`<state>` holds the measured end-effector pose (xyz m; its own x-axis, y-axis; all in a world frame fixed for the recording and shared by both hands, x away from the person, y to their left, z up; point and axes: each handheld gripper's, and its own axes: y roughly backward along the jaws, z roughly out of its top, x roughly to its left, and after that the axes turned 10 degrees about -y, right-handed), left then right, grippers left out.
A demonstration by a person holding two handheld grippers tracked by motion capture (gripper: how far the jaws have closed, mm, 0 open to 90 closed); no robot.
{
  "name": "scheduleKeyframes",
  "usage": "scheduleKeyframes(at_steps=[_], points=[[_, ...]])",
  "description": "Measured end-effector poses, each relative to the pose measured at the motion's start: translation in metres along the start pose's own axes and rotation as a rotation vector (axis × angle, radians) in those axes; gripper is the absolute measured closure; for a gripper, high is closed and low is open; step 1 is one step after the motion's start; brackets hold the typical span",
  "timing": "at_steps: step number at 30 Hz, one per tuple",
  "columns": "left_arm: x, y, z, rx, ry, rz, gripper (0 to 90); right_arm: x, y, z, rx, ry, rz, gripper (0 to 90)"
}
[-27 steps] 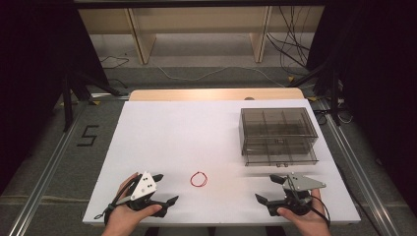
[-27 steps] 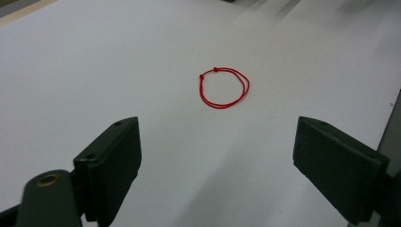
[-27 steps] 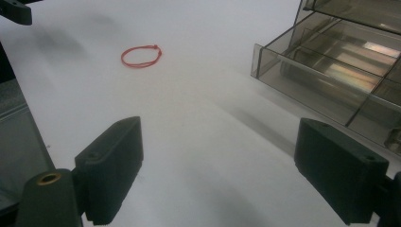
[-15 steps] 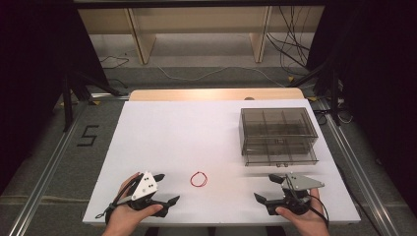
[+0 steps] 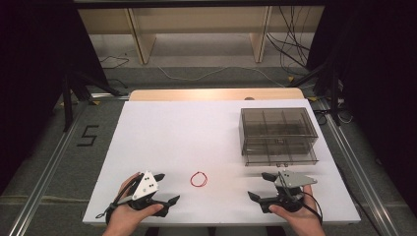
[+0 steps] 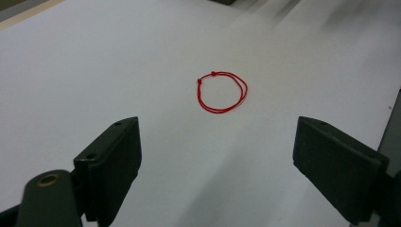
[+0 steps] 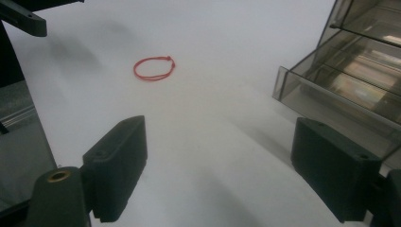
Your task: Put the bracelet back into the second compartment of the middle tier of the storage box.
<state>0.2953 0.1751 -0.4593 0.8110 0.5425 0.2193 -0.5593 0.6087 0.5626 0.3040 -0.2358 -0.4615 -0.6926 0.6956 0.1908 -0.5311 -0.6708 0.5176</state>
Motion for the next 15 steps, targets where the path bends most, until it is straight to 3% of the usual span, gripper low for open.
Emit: scheduleKeyframes(at_steps=[15], points=[[0.000, -0.002, 0.000, 0.001, 0.009, 0.007, 16.0, 0.019, -0.028, 0.018, 0.028, 0.041, 0.046, 24.2]])
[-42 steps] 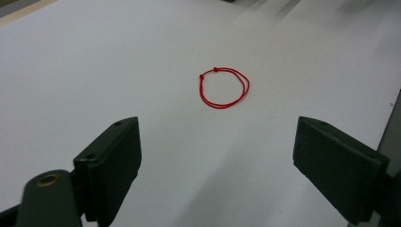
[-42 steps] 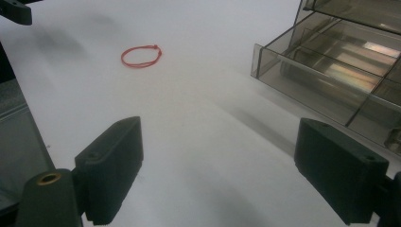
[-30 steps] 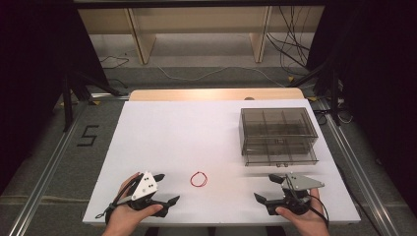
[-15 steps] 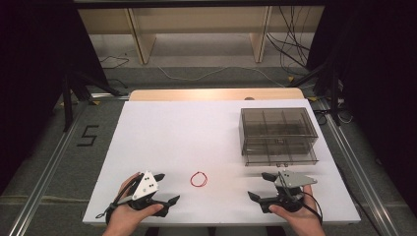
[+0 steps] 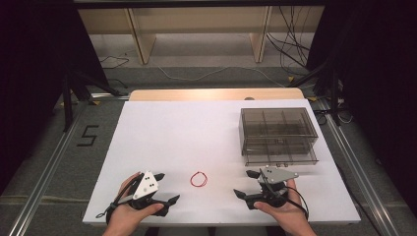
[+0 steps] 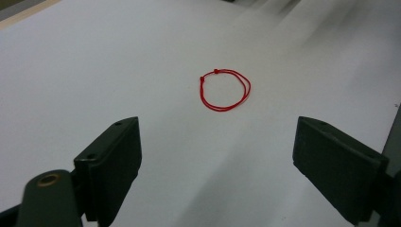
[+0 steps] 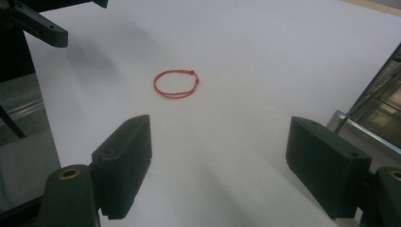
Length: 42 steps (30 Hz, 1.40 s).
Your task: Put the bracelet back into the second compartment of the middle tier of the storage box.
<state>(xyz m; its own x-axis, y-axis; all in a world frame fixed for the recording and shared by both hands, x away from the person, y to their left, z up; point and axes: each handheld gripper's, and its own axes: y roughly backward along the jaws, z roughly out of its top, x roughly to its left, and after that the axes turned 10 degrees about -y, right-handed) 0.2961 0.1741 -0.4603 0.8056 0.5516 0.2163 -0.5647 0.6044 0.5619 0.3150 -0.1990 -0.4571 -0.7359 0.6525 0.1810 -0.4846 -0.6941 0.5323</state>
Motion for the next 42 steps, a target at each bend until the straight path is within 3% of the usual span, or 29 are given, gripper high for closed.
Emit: scheduleKeyframes(at_steps=[42], points=[[0.002, -0.001, 0.000, 0.010, -0.018, 0.014, 16.0, 0.016, -0.060, 0.034, 0.063, 0.038, 0.041, 29.0]])
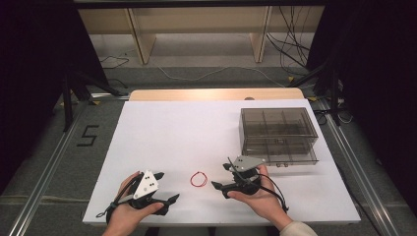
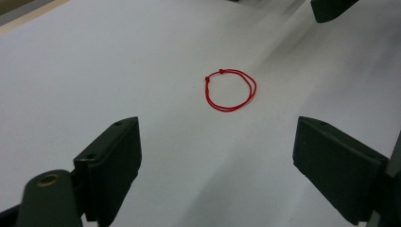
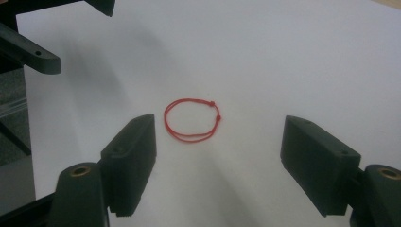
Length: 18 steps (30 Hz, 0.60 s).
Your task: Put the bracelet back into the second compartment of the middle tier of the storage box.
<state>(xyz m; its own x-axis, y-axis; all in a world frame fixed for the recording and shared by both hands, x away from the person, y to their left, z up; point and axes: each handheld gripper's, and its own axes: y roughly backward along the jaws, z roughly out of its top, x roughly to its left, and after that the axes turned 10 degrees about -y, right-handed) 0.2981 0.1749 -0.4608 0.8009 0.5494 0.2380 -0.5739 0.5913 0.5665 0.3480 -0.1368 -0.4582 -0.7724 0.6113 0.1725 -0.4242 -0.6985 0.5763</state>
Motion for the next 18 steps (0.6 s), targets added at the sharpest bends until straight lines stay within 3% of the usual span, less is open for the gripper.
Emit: scheduleKeyframes(at_steps=[12, 18], points=[[-0.001, -0.001, 0.000, 0.004, -0.007, -0.001, 16.0, -0.001, -0.022, 0.012, 0.019, -0.021, -0.012, 36.0], [-0.002, -0.001, 0.000, 0.007, -0.010, -0.002, 16.0, -0.001, -0.039, 0.017, 0.062, -0.018, -0.020, 39.5]])
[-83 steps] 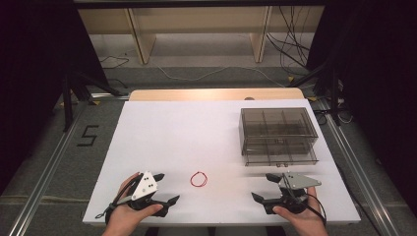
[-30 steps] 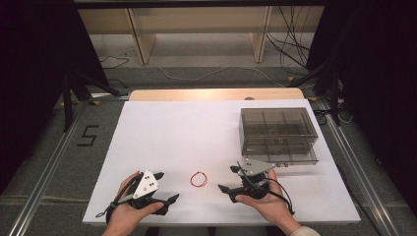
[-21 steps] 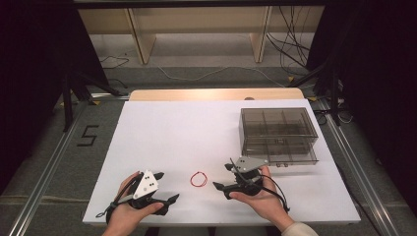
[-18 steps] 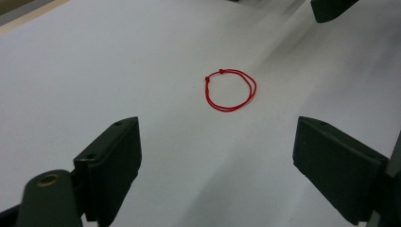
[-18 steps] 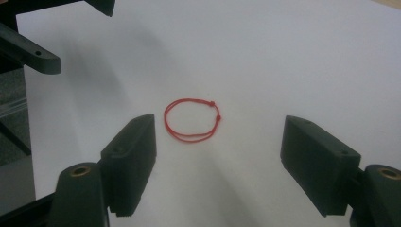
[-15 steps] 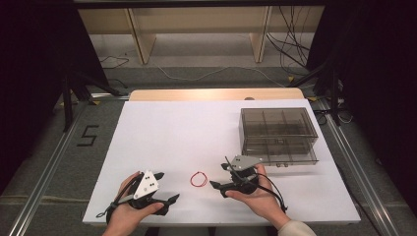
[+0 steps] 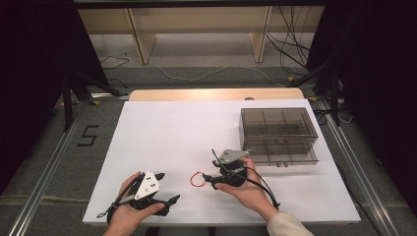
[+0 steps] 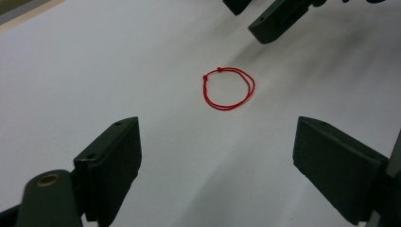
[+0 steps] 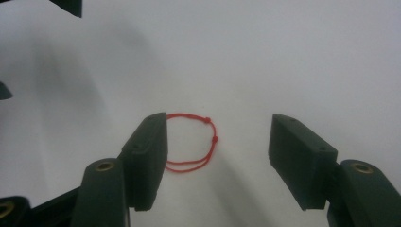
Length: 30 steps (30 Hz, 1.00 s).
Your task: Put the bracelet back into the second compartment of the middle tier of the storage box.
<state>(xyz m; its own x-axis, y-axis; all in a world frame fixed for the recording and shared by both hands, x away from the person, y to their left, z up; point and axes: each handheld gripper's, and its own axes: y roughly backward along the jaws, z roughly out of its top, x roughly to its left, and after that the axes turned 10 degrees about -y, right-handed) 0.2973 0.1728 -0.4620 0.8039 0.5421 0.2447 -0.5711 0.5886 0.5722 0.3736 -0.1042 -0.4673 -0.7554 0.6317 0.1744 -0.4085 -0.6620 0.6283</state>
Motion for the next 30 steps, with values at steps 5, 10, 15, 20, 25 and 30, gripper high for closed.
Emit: scheduleKeyframes(at_steps=[5, 10, 15, 20, 25, 30], points=[[0.000, -0.001, 0.000, -0.002, -0.001, -0.001, 16.0, -0.002, -0.013, 0.002, 0.020, 0.001, -0.007, 43.8], [0.000, -0.001, 0.000, -0.002, 0.004, 0.001, 16.0, -0.004, -0.023, 0.003, 0.038, 0.000, -0.006, 48.3], [0.000, -0.001, -0.001, 0.001, 0.000, -0.001, 16.0, -0.005, -0.032, 0.002, 0.060, -0.001, -0.017, 51.5], [0.000, -0.001, -0.001, 0.001, 0.001, -0.002, 16.0, -0.007, -0.038, 0.002, 0.073, 0.002, -0.018, 54.8], [0.000, -0.001, -0.001, 0.000, 0.000, -0.002, 16.0, -0.006, -0.041, 0.002, 0.084, 0.000, -0.023, 60.7], [0.000, -0.001, -0.001, -0.001, 0.001, -0.003, 16.0, -0.004, -0.044, 0.001, 0.089, 0.011, -0.031, 66.3]])
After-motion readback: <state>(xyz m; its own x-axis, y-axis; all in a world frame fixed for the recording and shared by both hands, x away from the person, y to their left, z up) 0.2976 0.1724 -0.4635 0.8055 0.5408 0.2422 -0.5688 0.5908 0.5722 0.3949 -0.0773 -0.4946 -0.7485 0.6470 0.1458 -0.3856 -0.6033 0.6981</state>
